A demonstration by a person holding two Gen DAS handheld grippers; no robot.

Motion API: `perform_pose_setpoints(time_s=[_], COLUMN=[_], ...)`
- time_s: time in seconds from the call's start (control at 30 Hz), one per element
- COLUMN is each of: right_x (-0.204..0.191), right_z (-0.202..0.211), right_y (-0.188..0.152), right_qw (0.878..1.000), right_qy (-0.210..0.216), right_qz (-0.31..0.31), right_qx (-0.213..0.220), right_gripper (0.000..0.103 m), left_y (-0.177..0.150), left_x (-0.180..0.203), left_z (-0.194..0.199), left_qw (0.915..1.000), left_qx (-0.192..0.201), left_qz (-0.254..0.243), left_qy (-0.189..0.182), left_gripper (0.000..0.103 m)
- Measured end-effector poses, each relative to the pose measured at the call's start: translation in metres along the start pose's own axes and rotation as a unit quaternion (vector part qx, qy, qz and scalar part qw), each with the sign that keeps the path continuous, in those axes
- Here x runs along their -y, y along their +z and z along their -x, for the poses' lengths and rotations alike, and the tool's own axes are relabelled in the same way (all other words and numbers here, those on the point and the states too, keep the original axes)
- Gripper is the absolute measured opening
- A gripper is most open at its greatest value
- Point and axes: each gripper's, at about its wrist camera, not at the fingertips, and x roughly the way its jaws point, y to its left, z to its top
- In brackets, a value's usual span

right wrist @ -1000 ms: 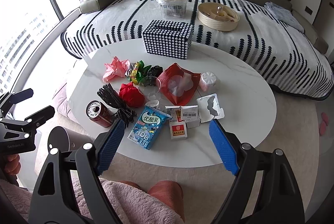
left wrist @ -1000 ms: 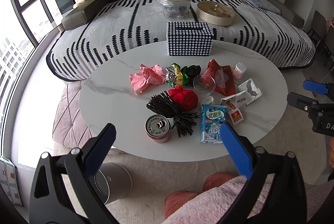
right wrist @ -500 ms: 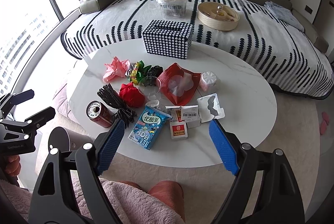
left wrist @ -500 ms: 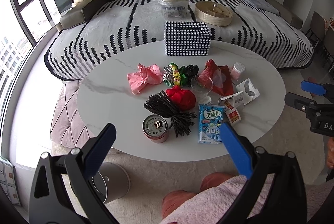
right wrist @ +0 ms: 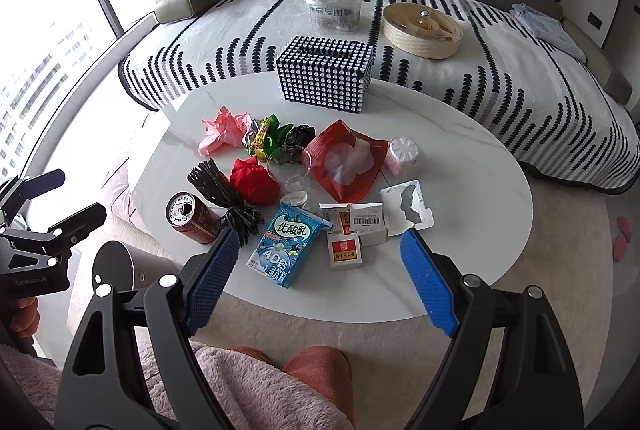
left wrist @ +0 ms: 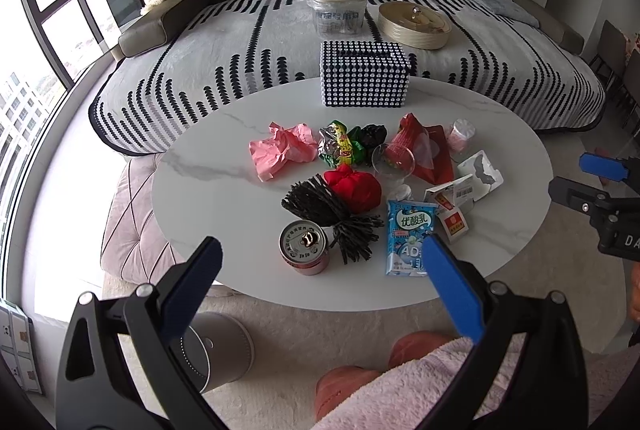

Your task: Collect trash

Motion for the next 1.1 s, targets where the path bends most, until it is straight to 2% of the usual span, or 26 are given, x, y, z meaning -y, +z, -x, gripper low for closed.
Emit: perform_pose_setpoints(time_s=[0.5,0.73,0.97,1.1], right_x=[-0.002,-0.006,-0.023,-0.029], right_z=[-0.006,-0.036,-0.088,-0.112], right_y=[0.001,0.000,-0.014,-0.023], right_qw=[1.000,1.000,0.998,0.997], right_qy=[-0.001,-0.001,0.024,0.037], right_qz=[-0.002,0.015,0.063,0.070], right_qx=[-0.003,-0.003,-0.008,-0.015], right_gripper=[0.080,0.080,0.080,0.080], left_y=[-0.001,-0.025,-0.044,-0.050], left_x=[-0.007,-0.012,-0.019,-0.024], left_z=[-0.012,-0.066,-0.122,-0.151], left_qw=[1.0000,0.9998,0.9992,0.9989], left_qx=[0.000,-0.008,-0.013,-0.013], left_qz=[0.006,0.009,0.015,0.017], left_qy=[-0.001,0.015,0.035,0.042], left_gripper=[0.099,0.099,0.099,0.099])
